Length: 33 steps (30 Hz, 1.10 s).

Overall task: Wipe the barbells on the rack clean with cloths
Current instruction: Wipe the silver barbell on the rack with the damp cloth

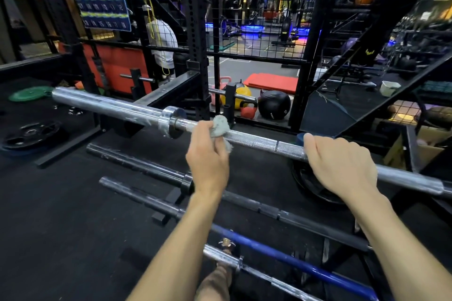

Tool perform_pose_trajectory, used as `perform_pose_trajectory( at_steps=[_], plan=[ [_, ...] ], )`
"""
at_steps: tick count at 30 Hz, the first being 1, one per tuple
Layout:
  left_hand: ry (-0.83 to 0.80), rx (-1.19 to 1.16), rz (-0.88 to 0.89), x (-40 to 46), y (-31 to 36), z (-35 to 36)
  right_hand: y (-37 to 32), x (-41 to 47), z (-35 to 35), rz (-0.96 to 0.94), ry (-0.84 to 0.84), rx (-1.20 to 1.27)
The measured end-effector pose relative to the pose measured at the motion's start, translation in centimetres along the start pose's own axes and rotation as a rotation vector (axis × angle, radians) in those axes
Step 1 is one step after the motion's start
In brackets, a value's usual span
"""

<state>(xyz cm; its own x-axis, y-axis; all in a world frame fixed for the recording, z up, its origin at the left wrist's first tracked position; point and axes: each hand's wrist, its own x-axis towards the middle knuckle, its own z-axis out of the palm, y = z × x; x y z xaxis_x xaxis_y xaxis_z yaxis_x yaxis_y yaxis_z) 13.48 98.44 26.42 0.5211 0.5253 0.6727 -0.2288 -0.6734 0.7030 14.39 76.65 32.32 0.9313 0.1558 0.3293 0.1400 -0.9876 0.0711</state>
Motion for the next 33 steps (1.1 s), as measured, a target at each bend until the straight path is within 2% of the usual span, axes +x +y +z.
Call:
perform_pose_trajectory(
  at_steps=[1,4,8,10,13,15,17,20,21,23,26,28,31,33],
  plan=[
    [-0.016,-0.041,0.020,-1.4,1.1,1.1,-0.1,-0.1,-0.1,-0.002,-0.001,-0.010],
    [-0.254,-0.148,0.089,-5.8,5.3,4.0,-0.2,-0.2,-0.2,-0.023,-0.005,-0.056],
    [-0.347,-0.116,0.287,-5.3,4.9,3.5,0.2,-0.2,-0.2,-0.037,-0.001,-0.065],
    [-0.297,-0.062,0.261,-3.0,2.8,1.7,0.2,-0.2,-0.2,-0.053,-0.006,-0.083],
    [-0.049,0.008,0.005,1.9,-1.7,-0.8,0.0,-0.2,-0.3,-0.053,0.005,-0.083],
    [0.047,0.003,-0.118,3.2,-2.8,-1.6,-0.2,-0.2,-0.3,-0.036,0.007,-0.071],
    [0.007,-0.038,-0.089,1.9,-1.1,-1.0,-0.5,-0.2,-0.4,-0.044,0.009,-0.096],
    [-0.289,-0.113,0.112,-2.0,2.3,0.5,-0.5,-0.1,-0.3,-0.024,0.001,-0.087],
    [-0.332,-0.105,0.154,-2.1,2.3,0.4,-0.3,-0.1,-0.3,-0.017,0.000,-0.075],
    [-0.283,-0.060,0.144,0.1,0.9,-0.9,-0.2,-0.2,-0.4,-0.014,0.004,-0.072],
    [-0.100,0.071,0.006,3.8,-2.9,-4.1,-0.1,-0.4,-0.3,-0.025,-0.001,-0.093],
    [-0.067,0.144,-0.052,4.4,-4.6,-4.9,0.0,-0.2,-0.3,-0.027,-0.009,-0.097],
    [-0.080,0.033,-0.111,2.6,-3.5,-3.2,0.1,0.0,-0.1,-0.018,-0.009,-0.073],
    [-0.088,-0.037,-0.084,1.4,-1.7,-1.8,0.0,-0.1,-0.1,-0.018,-0.009,-0.089]
  ],
)
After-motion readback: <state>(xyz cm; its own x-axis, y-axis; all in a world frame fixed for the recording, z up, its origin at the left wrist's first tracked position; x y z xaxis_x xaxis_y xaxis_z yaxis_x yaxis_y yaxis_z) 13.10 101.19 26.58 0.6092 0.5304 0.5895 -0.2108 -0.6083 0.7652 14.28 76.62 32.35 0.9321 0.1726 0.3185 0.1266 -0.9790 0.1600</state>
